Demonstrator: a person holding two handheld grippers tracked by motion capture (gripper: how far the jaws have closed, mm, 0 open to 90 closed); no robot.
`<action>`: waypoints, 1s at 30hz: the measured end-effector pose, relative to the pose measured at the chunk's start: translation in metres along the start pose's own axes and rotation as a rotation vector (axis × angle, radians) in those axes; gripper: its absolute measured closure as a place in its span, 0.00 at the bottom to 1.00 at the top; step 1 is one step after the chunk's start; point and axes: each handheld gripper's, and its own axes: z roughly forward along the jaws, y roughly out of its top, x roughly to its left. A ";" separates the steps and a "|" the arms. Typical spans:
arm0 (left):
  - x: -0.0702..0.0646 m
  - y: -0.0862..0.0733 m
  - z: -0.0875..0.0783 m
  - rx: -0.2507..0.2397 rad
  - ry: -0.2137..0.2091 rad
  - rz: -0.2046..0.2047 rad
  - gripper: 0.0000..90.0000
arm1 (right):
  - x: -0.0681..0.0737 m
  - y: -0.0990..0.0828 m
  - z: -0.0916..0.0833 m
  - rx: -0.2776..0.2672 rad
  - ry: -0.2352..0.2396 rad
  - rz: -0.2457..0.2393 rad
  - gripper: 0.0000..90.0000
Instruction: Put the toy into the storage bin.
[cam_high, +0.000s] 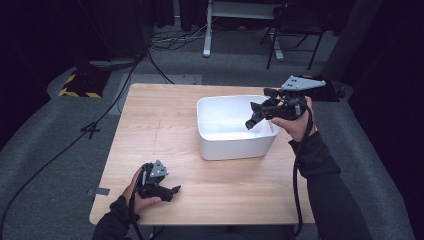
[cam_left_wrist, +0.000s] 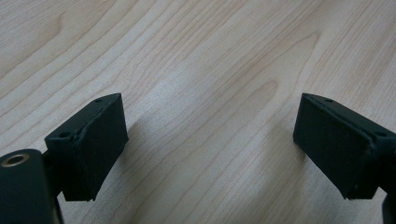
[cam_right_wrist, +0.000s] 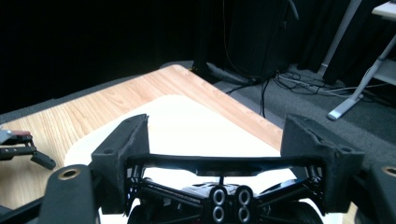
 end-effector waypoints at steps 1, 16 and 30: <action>0.000 0.000 0.000 0.000 0.000 0.000 0.11 | 0.000 -0.002 0.003 0.004 -0.002 -0.001 0.27; 0.000 0.000 0.000 0.000 0.000 0.000 0.11 | -0.012 -0.029 0.032 0.112 0.011 -0.002 0.27; 0.000 0.000 0.000 0.000 0.000 0.000 0.11 | -0.021 -0.044 0.040 0.185 0.030 -0.013 0.27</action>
